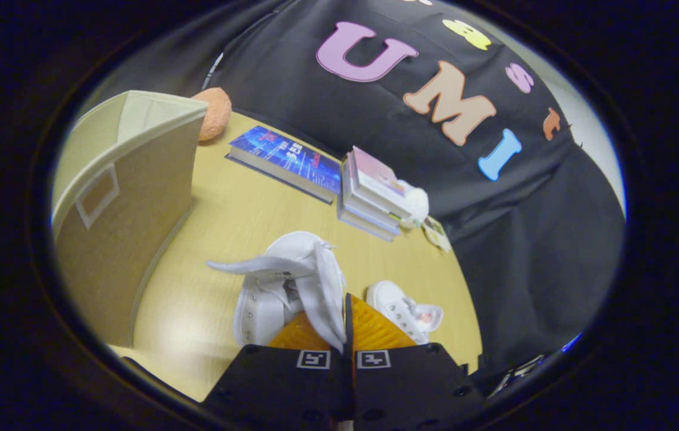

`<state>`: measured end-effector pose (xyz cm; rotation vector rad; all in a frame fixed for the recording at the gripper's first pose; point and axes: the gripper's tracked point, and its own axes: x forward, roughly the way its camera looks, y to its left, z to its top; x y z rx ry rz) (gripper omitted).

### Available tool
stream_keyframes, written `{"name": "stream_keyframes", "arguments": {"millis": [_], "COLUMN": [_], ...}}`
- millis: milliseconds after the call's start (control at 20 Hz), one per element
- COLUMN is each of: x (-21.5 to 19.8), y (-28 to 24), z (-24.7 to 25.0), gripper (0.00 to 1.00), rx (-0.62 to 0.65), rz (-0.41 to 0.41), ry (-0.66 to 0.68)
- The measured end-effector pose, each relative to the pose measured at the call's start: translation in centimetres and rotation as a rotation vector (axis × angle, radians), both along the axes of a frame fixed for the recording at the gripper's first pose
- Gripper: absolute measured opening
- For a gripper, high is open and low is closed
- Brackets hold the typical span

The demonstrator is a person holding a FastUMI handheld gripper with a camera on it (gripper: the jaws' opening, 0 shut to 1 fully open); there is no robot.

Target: Open the storage box then place both shoes into the box .Put the left shoe in first, then the right shoe, with the right side of both shoes facing outward in a uniform manner.

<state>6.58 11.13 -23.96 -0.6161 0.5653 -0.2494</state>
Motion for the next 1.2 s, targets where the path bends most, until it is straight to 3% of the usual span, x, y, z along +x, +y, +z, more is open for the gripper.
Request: {"name": "stream_keyframes", "arguments": {"millis": [350, 500, 650, 800, 950, 1200], "x": [0.9, 1.0, 1.5, 1.5, 0.9, -0.3], "y": [5.7, 9.7, 15.5, 21.4, 25.0, 26.8], "z": [11.9, 16.4, 18.5, 18.1, 15.3, 9.0], "gripper": [0.02, 0.02, 0.02, 0.02, 0.02, 0.02], "rx": [-0.164, -0.122, 0.030, 0.204, 0.333, 0.363], "rz": [-0.041, -0.034, 0.004, 0.039, 0.009, -0.065], "ry": [-0.166, -0.253, -0.314, -0.324, -0.278, -0.133]}}
